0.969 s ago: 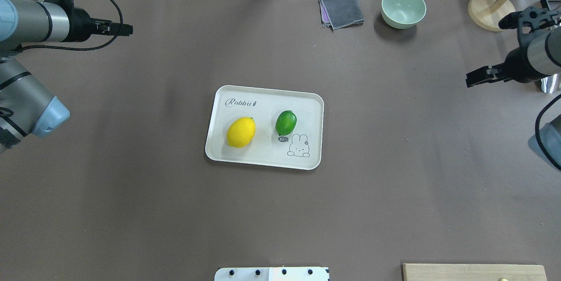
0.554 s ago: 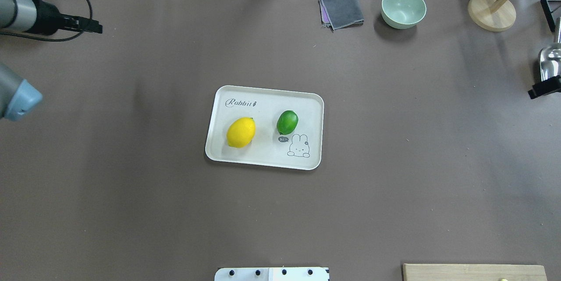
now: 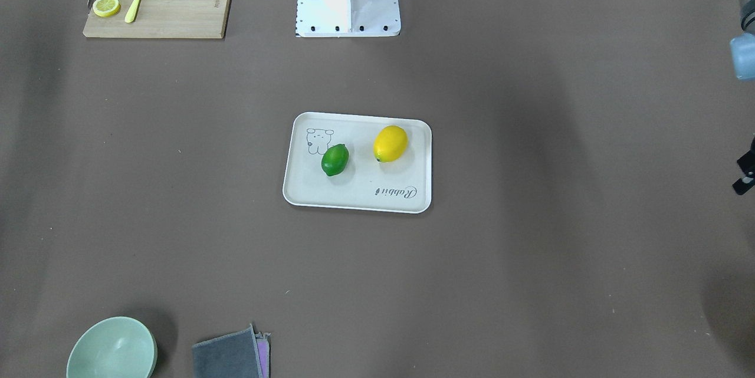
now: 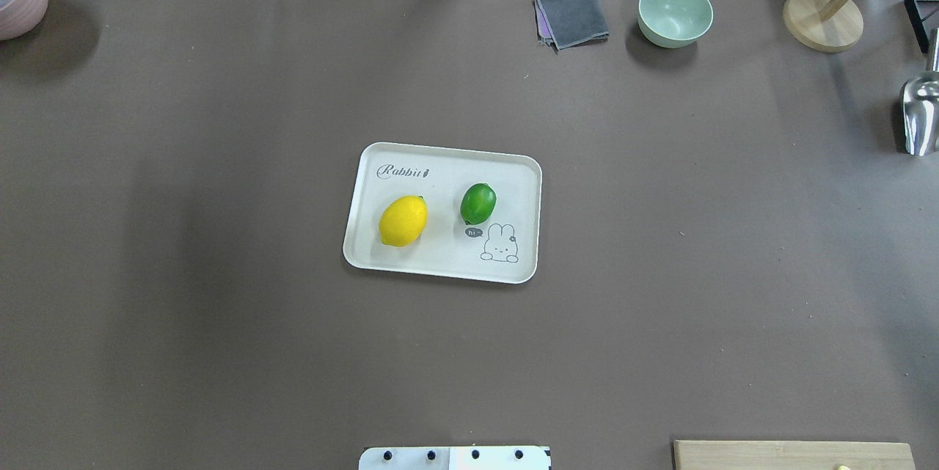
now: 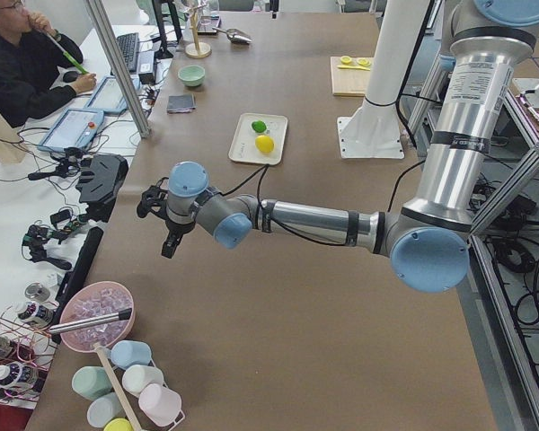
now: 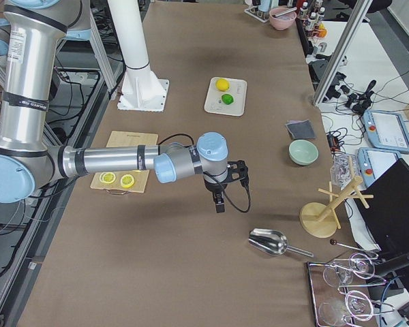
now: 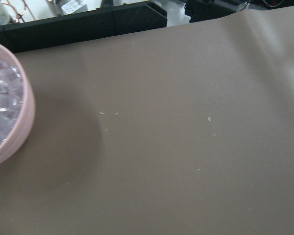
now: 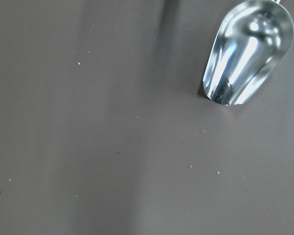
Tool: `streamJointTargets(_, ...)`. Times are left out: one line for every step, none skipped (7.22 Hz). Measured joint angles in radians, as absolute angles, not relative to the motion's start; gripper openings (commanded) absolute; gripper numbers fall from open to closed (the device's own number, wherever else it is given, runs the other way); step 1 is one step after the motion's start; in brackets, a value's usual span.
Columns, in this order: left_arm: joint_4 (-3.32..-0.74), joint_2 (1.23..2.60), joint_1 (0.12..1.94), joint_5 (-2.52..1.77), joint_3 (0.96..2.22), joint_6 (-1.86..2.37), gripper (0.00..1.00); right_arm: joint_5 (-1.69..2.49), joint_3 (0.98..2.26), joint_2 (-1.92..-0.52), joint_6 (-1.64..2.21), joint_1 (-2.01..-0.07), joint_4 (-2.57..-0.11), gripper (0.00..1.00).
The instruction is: Place all lemons on tray
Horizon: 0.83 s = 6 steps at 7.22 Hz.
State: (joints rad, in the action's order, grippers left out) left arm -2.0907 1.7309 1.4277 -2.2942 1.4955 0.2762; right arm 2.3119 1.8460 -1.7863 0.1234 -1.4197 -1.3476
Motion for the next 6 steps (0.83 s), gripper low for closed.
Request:
streamJointTargets(-2.011,1.667,1.471,-2.299,1.558,0.214,0.98,2.318,1.846,-1.787,0.111,-1.435,-1.376,1.0)
streamJointTargets(-1.918,1.616,1.499,-2.301,1.626,0.177,0.98,2.331,1.85,-1.784,0.101,-1.457,-1.421,1.0)
streamJointTargets(-1.827,1.584,1.522,-2.301,1.677,0.144,0.98,2.345,1.855,-1.777,0.077,-1.483,-1.48,1.0)
streamJointTargets(-1.752,1.57,1.537,-2.302,1.703,0.117,0.98,2.355,1.855,-1.752,0.043,-1.498,-1.554,1.0)
streamJointTargets(-1.706,1.564,1.545,-2.301,1.712,0.103,0.98,2.355,1.849,-1.7,0.022,-1.506,-1.641,1.0)
streamJointTargets(-1.687,1.56,1.549,-2.3,1.712,0.097,0.98,2.351,1.836,-1.65,0.013,-1.509,-1.709,1.0)
